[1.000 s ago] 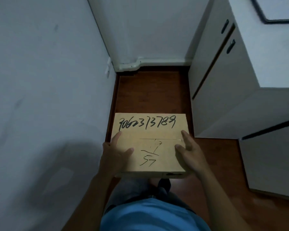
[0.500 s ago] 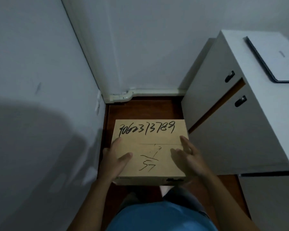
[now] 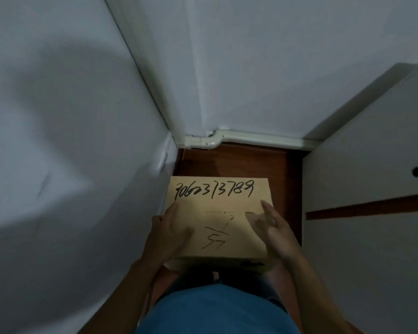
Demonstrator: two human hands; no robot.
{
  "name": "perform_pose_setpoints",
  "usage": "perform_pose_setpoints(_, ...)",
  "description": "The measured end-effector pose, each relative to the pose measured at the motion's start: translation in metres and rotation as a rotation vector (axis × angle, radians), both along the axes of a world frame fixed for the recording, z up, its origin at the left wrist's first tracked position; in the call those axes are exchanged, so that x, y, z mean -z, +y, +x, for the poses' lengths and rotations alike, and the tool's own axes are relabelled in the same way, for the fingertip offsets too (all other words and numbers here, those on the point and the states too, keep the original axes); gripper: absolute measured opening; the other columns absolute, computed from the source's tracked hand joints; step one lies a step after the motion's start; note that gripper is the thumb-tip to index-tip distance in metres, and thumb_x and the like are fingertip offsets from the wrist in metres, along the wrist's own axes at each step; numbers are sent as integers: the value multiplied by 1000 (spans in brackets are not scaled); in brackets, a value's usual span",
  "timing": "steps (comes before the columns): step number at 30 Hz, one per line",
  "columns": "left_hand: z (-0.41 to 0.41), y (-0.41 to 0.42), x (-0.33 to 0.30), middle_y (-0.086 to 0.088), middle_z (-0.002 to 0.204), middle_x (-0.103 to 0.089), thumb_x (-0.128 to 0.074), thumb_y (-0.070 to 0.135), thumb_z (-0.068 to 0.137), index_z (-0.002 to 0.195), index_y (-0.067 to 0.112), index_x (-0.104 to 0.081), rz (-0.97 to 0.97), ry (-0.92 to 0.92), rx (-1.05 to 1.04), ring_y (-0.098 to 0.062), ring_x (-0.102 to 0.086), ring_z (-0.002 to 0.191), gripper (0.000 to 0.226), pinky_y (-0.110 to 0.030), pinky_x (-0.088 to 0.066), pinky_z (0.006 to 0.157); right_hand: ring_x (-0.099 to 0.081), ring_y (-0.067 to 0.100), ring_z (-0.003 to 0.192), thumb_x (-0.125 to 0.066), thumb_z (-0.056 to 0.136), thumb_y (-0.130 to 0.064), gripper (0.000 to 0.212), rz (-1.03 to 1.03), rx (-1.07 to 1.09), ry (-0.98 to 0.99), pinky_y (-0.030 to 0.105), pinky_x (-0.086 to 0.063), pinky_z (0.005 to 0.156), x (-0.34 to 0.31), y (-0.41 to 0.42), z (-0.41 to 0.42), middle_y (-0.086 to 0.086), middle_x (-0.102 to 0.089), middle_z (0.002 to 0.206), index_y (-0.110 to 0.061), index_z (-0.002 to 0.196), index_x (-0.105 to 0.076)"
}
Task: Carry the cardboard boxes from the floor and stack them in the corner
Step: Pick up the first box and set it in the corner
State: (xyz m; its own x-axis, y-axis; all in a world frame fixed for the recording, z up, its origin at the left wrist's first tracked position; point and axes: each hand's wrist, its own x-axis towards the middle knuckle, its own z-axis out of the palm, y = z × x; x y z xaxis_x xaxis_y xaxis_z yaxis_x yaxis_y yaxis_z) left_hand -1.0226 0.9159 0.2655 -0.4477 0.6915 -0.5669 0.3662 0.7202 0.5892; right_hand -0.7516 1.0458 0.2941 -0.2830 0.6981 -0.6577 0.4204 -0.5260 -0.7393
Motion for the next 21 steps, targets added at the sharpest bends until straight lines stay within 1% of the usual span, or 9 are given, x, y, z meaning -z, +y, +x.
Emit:
perform_pose_setpoints(3, -21, 41, 8, -9, 139, -37, -65, 64, 78, 153, 45, -15, -34, 13, -35, -22, -52, 109, 92, -41, -51, 91, -50, 12, 116, -62, 93, -40, 62, -3, -52, -29, 30, -43, 81, 24, 51, -24, -3, -40, 153, -46, 148, -36)
perform_pose_setpoints(6, -39, 86, 37, -10, 142, -33, -69, 55, 82, 153, 45, -16, -71, 22, -49, -31, -50, 122, 90, -41, -48, 94, -45, 23, 131, -62, 93, -37, 71, 77, -146, -178, 41, -40, 102, 56, 94, -50, 0, -34, 159, -41, 154, -26)
perform_pose_setpoints(7, -45, 99, 53, -10, 144, -32, -70, 53, 82, 153, 44, -16, -77, 22, -49, -32, -48, 125, 90, -44, -48, 97, -43, 26, 135, -62, 93, -38, 73, 106, -186, -222, 41, -37, 105, 71, 108, -59, 0, -33, 160, -39, 155, -22)
perform_pose_setpoints(9, -58, 124, 96, -10, 148, -32, -70, 53, 82, 155, 40, -15, -73, 4, -45, -32, -46, 129, 92, -51, -47, 102, -43, 27, 136, -64, 93, -38, 78, 135, -225, -268, 34, -34, 100, 114, 130, -73, 2, -35, 159, -37, 156, -19)
perform_pose_setpoints(12, -79, 157, 190, -9, 151, -33, -67, 57, 79, 155, 38, -14, -48, -26, -42, -30, -43, 133, 95, -53, -46, 103, -44, 17, 131, -67, 92, -32, 80, 197, -222, -298, 25, -30, 94, 205, 158, -93, 1, -35, 158, -32, 157, -20)
perform_pose_setpoints(15, -97, 184, 304, -8, 153, -33, -66, 59, 78, 156, 38, -15, -1, -31, -47, -26, -39, 138, 96, -50, -42, 108, -42, 13, 128, -66, 93, -27, 81, 226, -210, -306, 30, -36, 97, 313, 183, -113, -3, -33, 159, -30, 158, -18)
perform_pose_setpoints(17, -109, 196, 382, -7, 155, -32, -67, 58, 79, 156, 39, -14, 24, -3, -45, -24, -37, 139, 95, -42, -38, 109, -40, 7, 125, -66, 93, -21, 82, 233, -217, -291, 33, -40, 98, 387, 195, -126, -5, -32, 158, -28, 158, -17)
perform_pose_setpoints(19, -120, 205, 453, -6, 157, -29, -69, 55, 81, 156, 38, -13, 43, 28, -31, -23, -35, 140, 95, -40, -37, 109, -38, 5, 129, -66, 92, -14, 83, 242, -200, -275, 35, -41, 105, 455, 201, -136, -3, -30, 159, -22, 159, -17)
perform_pose_setpoints(21, -128, 213, 513, -6, 159, -27, -72, 49, 83, 156, 35, -14, 65, 53, -22, -22, -34, 142, 95, -42, -35, 112, -33, 14, 142, -65, 93, -10, 82, 263, -235, -265, 41, -35, 115, 514, 203, -144, 3, -26, 162, -16, 159, -16)
